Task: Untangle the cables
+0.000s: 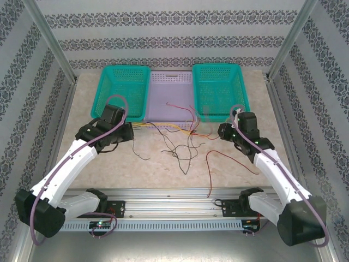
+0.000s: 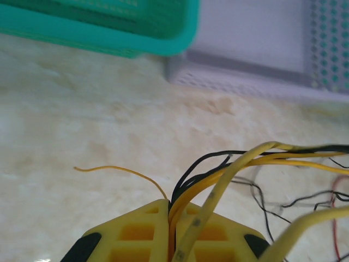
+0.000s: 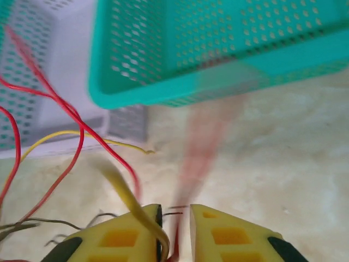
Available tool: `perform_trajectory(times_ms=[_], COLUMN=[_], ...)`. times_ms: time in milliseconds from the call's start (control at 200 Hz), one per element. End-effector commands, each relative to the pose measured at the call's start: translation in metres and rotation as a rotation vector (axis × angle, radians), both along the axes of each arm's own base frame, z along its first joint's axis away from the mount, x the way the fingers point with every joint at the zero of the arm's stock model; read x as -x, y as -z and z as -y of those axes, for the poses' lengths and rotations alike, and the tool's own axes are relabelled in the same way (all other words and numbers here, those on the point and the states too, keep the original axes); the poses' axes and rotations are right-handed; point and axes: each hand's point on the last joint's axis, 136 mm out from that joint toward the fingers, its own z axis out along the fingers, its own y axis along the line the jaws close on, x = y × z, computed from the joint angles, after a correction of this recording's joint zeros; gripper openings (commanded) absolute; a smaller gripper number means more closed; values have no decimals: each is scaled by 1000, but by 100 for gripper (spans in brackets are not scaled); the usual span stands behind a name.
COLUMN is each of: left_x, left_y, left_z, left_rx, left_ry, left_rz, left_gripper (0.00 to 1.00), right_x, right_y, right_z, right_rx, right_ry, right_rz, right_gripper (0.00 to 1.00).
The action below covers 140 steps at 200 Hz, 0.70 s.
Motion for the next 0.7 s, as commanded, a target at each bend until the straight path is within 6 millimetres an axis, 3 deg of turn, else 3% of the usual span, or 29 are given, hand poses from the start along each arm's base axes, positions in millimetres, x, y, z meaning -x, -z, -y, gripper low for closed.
perform_trajectory(times_ms=[0,205,270,420,550,694], left_x=[0,1,1,2,4,4], left_y=[17,50,55,63,72,83], left_z=[-17,-13,-19,-20,-18,-14], left_rx=[-75,-134,-169,-202,-236,-268], left_ry=[-97,-112,-130,-140,-139,-128], left_rz=[-24,-87,-103,-115,-132,-150], left_gripper=[0,0,0,0,0,0], right_x=[6,13,16,25,36,40], right_y=[25,38,40,40,46,34], right_z=[15,3,3,-2,1,15], right_rx=[141,150,150,161,175,224], right_ry=[40,5,6,-20,0,65], right_rz=[-75,-117,-134,-142,-166,-134], right_gripper=[32,45,55,60,65,71])
